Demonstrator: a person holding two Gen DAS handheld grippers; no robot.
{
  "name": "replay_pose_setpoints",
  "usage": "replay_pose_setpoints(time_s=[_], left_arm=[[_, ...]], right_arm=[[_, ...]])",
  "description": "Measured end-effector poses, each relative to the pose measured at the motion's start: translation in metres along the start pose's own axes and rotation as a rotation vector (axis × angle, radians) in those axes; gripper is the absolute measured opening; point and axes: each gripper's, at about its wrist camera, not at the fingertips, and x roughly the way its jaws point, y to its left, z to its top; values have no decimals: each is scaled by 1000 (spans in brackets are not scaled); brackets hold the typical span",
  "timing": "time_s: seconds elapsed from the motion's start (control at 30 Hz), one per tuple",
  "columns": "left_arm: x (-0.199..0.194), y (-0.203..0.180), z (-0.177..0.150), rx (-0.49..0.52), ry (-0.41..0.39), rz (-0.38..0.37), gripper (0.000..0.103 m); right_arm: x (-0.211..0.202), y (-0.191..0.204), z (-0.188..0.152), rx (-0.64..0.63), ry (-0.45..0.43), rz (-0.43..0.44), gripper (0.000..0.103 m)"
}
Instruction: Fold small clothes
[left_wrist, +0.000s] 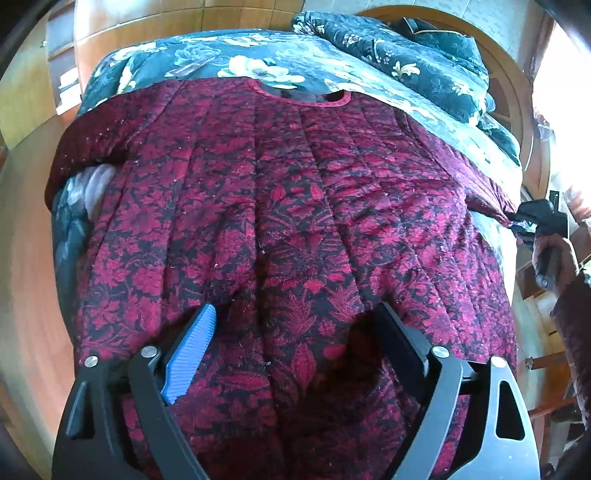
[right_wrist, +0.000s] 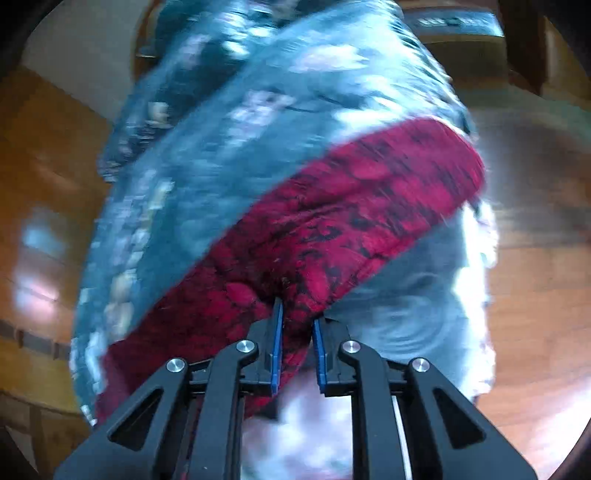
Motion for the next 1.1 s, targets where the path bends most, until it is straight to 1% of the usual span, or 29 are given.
replay_pose_setpoints(time_s=[0.03,0.07,0.1,0.13,0.17,0.2,0.23,0.27,0.3,0.37,0.43,0.5,0.53,0.57,0.6,0.63,0.67,0.7,0.77,0.83,0.87,0.9,0.97,1.0,1.07,1.1], left_arm=[[0,0,0,0,-2,-4,87],[-1,1,1,1,-3,-8,87],[-3,2,2,-3,-7,-16,87],[-5,5,2,-14,-15,-25,87],[-9,9,3,-33,-27,-33,87],[-14,16,5,-66,-51,-42,87],[-20,24,6,-104,-75,-53,87],[-23,29,7,-128,-85,-57,87],[-30,41,9,-172,-106,-66,87],[-40,62,11,-236,-141,-55,87],[-48,87,11,-298,-166,-61,87],[-53,116,9,-382,-191,-43,87],[-54,129,7,-425,-195,-40,87],[-53,150,6,-483,-186,-45,87],[-52,162,6,-520,-179,-56,88],[-51,181,4,-583,-182,-75,87],[-51,194,3,-629,-189,-82,87],[-52,213,2,-692,-204,-95,87],[-52,244,3,-783,-246,-138,87],[-52,266,6,-849,-271,-133,87],[-50,277,10,-876,-283,-149,87],[-45,289,14,-918,-290,-155,84],[-38,307,24,-970,-300,-158,82],[-33,313,27,-991,-300,-169,82],[-14,330,34,-1086,-292,-204,81],[-7,336,35,-1116,-290,-217,77]], right_arm=[[8,-6,-1,-3,19,-12,13],[11,-6,-6,-25,18,-19,15],[10,-2,-8,-60,4,-27,20],[8,1,-10,-82,0,-21,21],[6,-1,-10,-75,7,-10,32],[4,-1,-9,-61,16,4,58],[-6,-4,-11,-48,8,8,68],[-8,4,-8,-48,-18,-3,73],[-18,5,-11,-59,-44,-8,75],[-30,20,-19,-106,-60,3,77],[-42,47,-34,-187,-90,16,82],[-47,78,-53,-270,-105,49,90],[-48,104,-74,-346,-89,89,91],[-47,119,-87,-393,-73,111,93],[-44,138,-105,-454,-49,137,95],[-37,165,-133,-546,-5,169,96],[-31,179,-150,-595,20,181,97],[-21,200,-178,-675,60,191,97],[-5,221,-214,-747,111,196,97],[13,239,-250,-808,166,200,98],[21,243,-263,-834,180,200,98],[29,246,-275,-863,188,189,100],[38,249,-300,-949,146,108,101],[41,249,-305,-972,129,88,101],[44,247,-308,-981,117,84,101],[45,246,-306,-981,118,85,101]])
